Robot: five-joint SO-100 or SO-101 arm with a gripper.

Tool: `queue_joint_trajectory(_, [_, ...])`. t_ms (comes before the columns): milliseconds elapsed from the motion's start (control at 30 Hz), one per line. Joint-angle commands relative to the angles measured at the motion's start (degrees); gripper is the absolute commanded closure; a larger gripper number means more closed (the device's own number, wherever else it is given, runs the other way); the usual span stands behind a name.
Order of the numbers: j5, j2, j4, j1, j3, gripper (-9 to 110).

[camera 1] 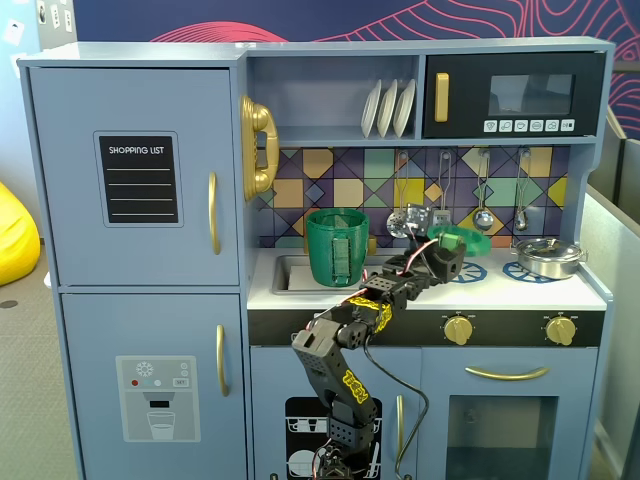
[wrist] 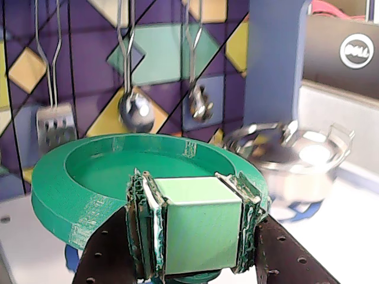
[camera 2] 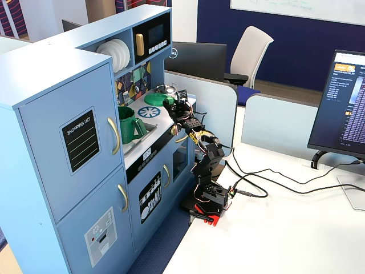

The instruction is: Take off the lid from the green recipient and place it on the counter

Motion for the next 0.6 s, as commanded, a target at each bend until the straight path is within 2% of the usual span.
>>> queue_joint_trajectory(0, [-0.18, -1.41, -5.71, 0.35, 0.62, 101])
queue_joint_trajectory(567, [-2.20, -8.17, -18.37, -0.18, 10.46, 101])
